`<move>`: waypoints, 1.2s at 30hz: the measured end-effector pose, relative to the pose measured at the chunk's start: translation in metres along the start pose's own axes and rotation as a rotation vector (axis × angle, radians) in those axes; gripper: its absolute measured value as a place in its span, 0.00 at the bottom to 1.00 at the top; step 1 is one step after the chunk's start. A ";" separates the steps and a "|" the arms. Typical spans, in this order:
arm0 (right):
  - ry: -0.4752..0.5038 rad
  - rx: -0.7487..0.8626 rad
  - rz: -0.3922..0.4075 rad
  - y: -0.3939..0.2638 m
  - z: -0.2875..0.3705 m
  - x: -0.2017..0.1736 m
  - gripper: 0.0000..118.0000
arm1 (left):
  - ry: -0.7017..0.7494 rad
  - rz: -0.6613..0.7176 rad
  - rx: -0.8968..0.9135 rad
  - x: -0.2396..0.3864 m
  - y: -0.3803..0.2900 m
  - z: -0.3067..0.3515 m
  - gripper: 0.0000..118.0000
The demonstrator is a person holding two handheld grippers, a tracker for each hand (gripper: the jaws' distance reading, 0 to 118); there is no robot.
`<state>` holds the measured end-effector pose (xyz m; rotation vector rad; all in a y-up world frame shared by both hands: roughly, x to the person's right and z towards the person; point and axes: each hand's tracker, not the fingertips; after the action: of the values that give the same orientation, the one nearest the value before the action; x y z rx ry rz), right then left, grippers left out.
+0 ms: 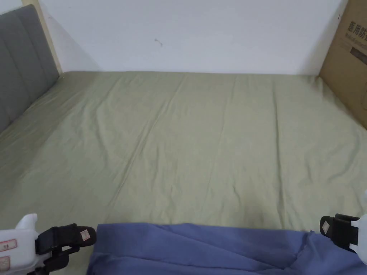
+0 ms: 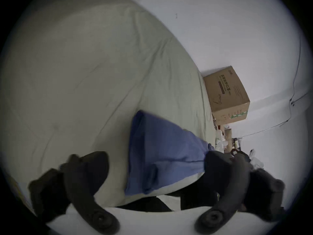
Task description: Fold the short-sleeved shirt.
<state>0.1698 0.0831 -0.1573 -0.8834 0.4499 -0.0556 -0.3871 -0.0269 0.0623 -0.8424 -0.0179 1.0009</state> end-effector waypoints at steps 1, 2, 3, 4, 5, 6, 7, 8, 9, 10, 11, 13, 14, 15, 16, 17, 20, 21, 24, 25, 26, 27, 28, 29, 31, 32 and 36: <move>0.002 -0.011 -0.002 0.000 -0.002 -0.002 0.00 | -0.025 0.020 -0.014 -0.009 -0.002 -0.006 1.00; 0.008 -0.024 -0.006 0.000 -0.004 -0.003 0.00 | -0.057 0.047 -0.025 -0.016 -0.003 -0.012 1.00; 0.015 -0.034 -0.013 0.000 -0.005 -0.003 0.00 | -0.098 0.088 -0.041 -0.026 0.001 -0.021 1.00; 0.019 -0.040 -0.015 0.000 -0.007 -0.005 0.00 | -0.124 0.130 -0.047 -0.032 0.000 -0.030 1.00; 0.019 -0.044 -0.013 -0.001 -0.007 -0.007 0.00 | -0.160 0.153 -0.039 -0.036 -0.002 -0.036 1.00; 0.014 -0.048 -0.009 -0.002 -0.008 -0.008 0.00 | -0.239 0.167 -0.017 -0.036 -0.001 -0.042 1.00; 0.008 -0.051 -0.003 -0.003 -0.008 -0.010 0.00 | -0.320 0.198 -0.014 -0.053 0.012 -0.050 1.00; 0.007 -0.057 0.001 -0.003 -0.009 -0.011 0.00 | -0.400 0.247 -0.031 -0.057 0.016 -0.058 1.00; 0.008 -0.066 0.001 -0.003 -0.009 -0.011 0.00 | -0.462 0.300 -0.075 -0.059 0.015 -0.071 1.00; 0.009 -0.074 -0.002 -0.003 -0.009 -0.011 0.00 | -0.484 0.319 -0.124 -0.061 0.013 -0.081 1.00; 0.010 -0.078 -0.004 -0.003 -0.009 -0.011 0.00 | -0.495 0.310 -0.150 -0.060 0.011 -0.088 1.00; 0.010 -0.085 -0.003 -0.003 -0.010 -0.011 0.00 | -0.490 0.239 -0.166 -0.054 0.012 -0.090 1.00; 0.008 -0.086 0.000 -0.003 -0.010 -0.011 0.00 | -0.479 0.233 -0.176 -0.054 0.015 -0.090 0.98; 0.006 -0.089 0.003 -0.004 -0.009 -0.011 0.00 | -0.457 0.238 -0.174 -0.054 0.016 -0.089 0.89; 0.005 -0.090 0.004 -0.004 -0.009 -0.012 0.00 | -0.391 0.230 -0.171 -0.057 0.018 -0.088 0.55; 0.006 -0.092 0.003 -0.004 -0.009 -0.011 0.00 | -0.275 0.210 -0.180 -0.059 0.019 -0.088 0.10; 0.011 -0.104 -0.014 -0.005 -0.010 -0.010 0.00 | -0.235 0.188 -0.168 -0.054 0.019 -0.090 0.05; 0.013 -0.108 -0.018 -0.005 -0.010 -0.010 0.00 | -0.148 0.094 -0.175 -0.041 0.023 -0.087 0.05; 0.017 -0.102 -0.010 -0.004 -0.007 -0.011 0.00 | -0.030 -0.052 -0.140 0.009 0.016 -0.072 0.05; 0.019 -0.098 -0.006 -0.003 -0.005 -0.011 0.00 | 0.010 -0.093 -0.116 0.021 0.015 -0.064 0.05; 0.023 -0.095 -0.004 -0.002 -0.004 -0.012 0.00 | 0.009 -0.094 -0.102 0.031 0.013 -0.054 0.05; 0.029 -0.089 -0.004 -0.002 -0.003 -0.012 0.00 | 0.047 -0.133 -0.076 0.035 0.010 -0.044 0.05; 0.035 -0.083 -0.004 -0.001 -0.001 -0.011 0.00 | 0.138 -0.188 -0.042 0.047 0.008 -0.034 0.05; 0.040 -0.080 -0.004 -0.001 -0.001 -0.011 0.00 | 0.258 -0.254 -0.013 0.060 0.005 -0.027 0.05; 0.050 -0.073 -0.003 -0.002 0.000 -0.010 0.00 | 0.572 -0.455 0.036 0.079 -0.003 -0.019 0.05; 0.055 -0.071 -0.004 -0.003 0.000 -0.010 0.00 | 0.655 -0.518 0.044 0.084 -0.007 -0.020 0.05; 0.075 -0.076 -0.019 -0.008 0.001 -0.007 0.00 | 0.570 -0.473 0.033 0.102 -0.013 -0.022 0.05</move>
<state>0.1654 0.0807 -0.1483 -0.9630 0.5159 -0.0900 -0.3109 0.0323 0.0193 -1.0095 0.2733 0.2974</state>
